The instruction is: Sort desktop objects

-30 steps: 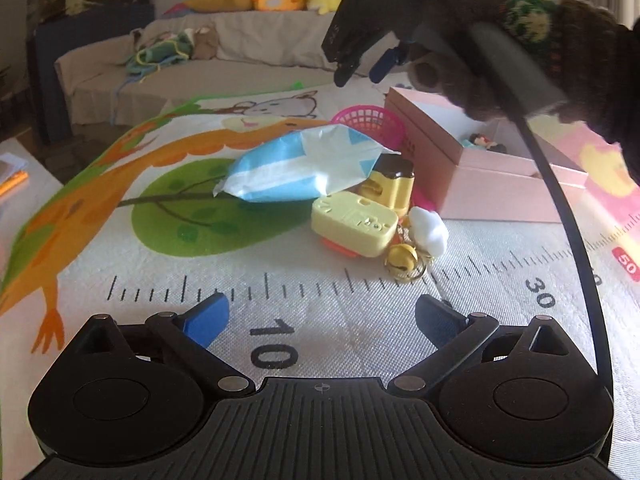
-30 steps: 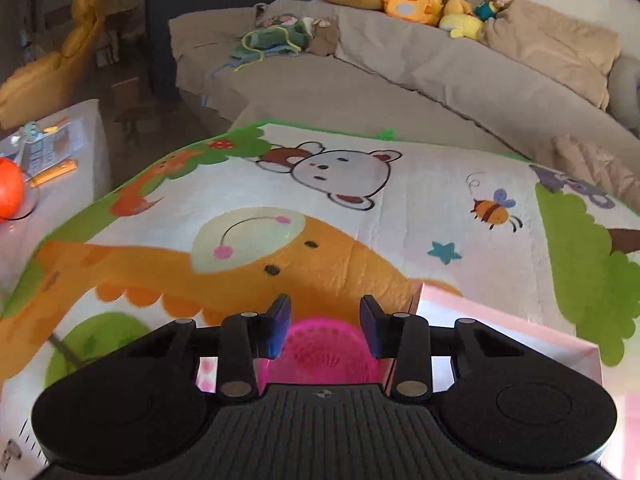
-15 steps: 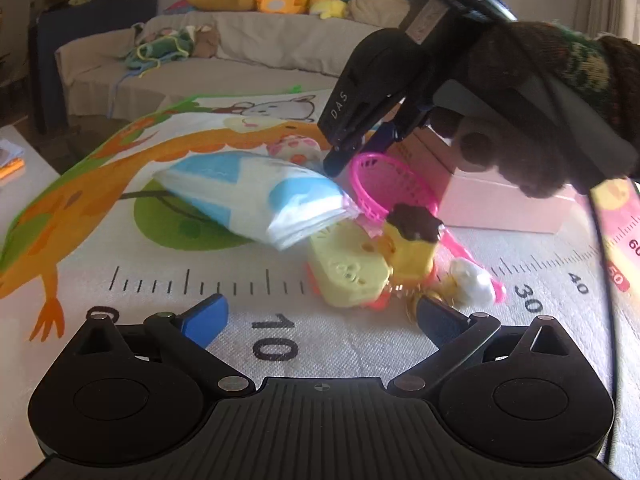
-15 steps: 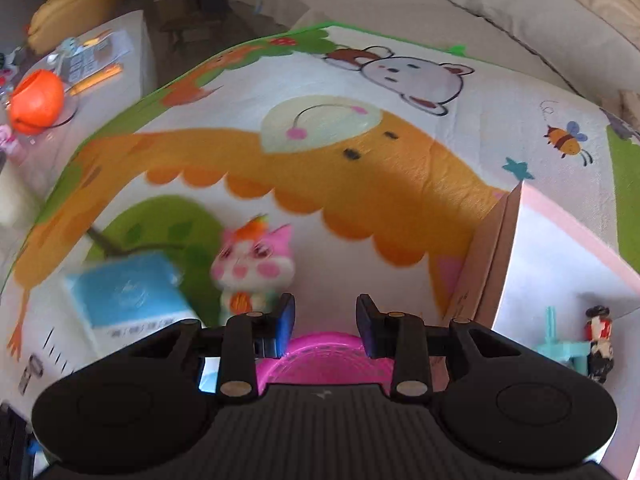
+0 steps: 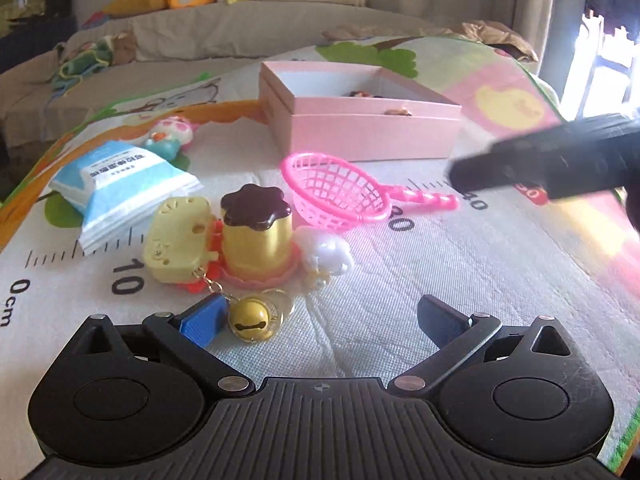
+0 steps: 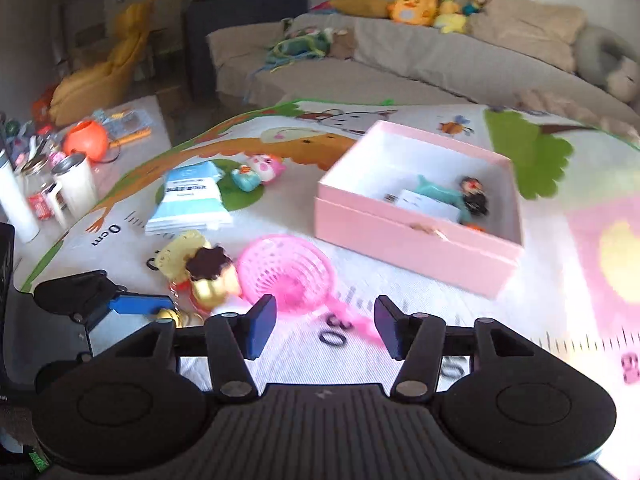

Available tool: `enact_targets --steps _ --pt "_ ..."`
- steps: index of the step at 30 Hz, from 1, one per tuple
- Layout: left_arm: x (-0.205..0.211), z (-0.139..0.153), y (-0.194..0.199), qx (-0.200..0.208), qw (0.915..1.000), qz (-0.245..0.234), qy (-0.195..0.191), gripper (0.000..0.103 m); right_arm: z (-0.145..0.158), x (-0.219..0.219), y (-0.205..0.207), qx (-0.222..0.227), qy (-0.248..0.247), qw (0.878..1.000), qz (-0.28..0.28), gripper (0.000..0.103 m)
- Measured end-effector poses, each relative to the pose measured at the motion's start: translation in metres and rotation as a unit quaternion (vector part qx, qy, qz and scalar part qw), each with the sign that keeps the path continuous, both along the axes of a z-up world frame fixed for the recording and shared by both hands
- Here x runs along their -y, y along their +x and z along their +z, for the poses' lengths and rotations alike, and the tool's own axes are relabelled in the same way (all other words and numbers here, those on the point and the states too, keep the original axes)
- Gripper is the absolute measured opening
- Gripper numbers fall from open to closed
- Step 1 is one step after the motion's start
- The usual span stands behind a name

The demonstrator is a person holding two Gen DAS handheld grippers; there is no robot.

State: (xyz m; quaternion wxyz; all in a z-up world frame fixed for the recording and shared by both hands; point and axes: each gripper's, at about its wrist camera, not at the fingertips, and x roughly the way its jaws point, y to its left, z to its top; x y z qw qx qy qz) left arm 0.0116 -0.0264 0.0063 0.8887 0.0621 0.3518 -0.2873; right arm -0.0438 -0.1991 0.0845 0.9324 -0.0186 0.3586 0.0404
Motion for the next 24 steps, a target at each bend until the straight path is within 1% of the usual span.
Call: enact_targets --steps 3,5,6,8,9,11,12,14,15,18,22,24 --pt "0.009 0.000 0.004 -0.003 0.9996 0.028 -0.001 0.103 -0.027 0.023 -0.032 0.016 0.018 0.996 -0.087 0.063" --pt "0.015 0.001 0.006 -0.001 0.9993 0.038 0.003 0.103 -0.045 0.034 -0.046 0.007 0.025 0.992 -0.126 0.063" --pt "0.017 0.001 0.007 0.000 0.9991 0.042 0.005 0.103 -0.053 0.038 -0.050 0.000 0.028 0.990 -0.136 0.063" --pt "0.022 0.001 0.009 0.000 0.9988 0.048 0.006 0.103 -0.063 0.043 -0.059 -0.006 0.033 0.990 -0.138 0.063" --pt "0.025 0.001 0.009 0.000 0.9988 0.048 0.005 0.103 -0.064 0.043 -0.063 0.000 0.030 0.990 -0.135 0.063" --pt "0.032 0.002 0.012 0.000 0.9992 0.040 0.002 0.103 -0.063 0.045 -0.065 0.006 0.029 0.990 -0.135 0.070" --pt "0.036 0.003 0.015 0.000 0.9995 0.033 0.000 0.103 -0.064 0.047 -0.065 0.007 0.033 0.990 -0.139 0.074" --pt "0.043 0.007 0.023 -0.002 0.9998 0.020 -0.008 0.103 -0.067 0.048 -0.067 0.012 0.029 0.989 -0.148 0.077" --pt "0.046 0.009 0.028 -0.004 0.9997 0.022 -0.013 0.103 -0.069 0.044 -0.068 0.013 0.022 0.989 -0.147 0.080" --pt "0.058 0.014 0.049 -0.013 0.9983 0.054 -0.015 0.103 -0.072 0.037 -0.070 0.016 0.004 0.990 -0.142 0.085" --pt "0.076 0.017 0.070 -0.023 0.9959 0.087 -0.005 0.103 -0.071 0.043 -0.071 0.017 0.027 0.989 -0.145 0.090" --pt "0.084 0.018 0.075 -0.024 0.9948 0.099 0.003 0.103 -0.071 0.045 -0.073 0.020 0.035 0.988 -0.147 0.091"
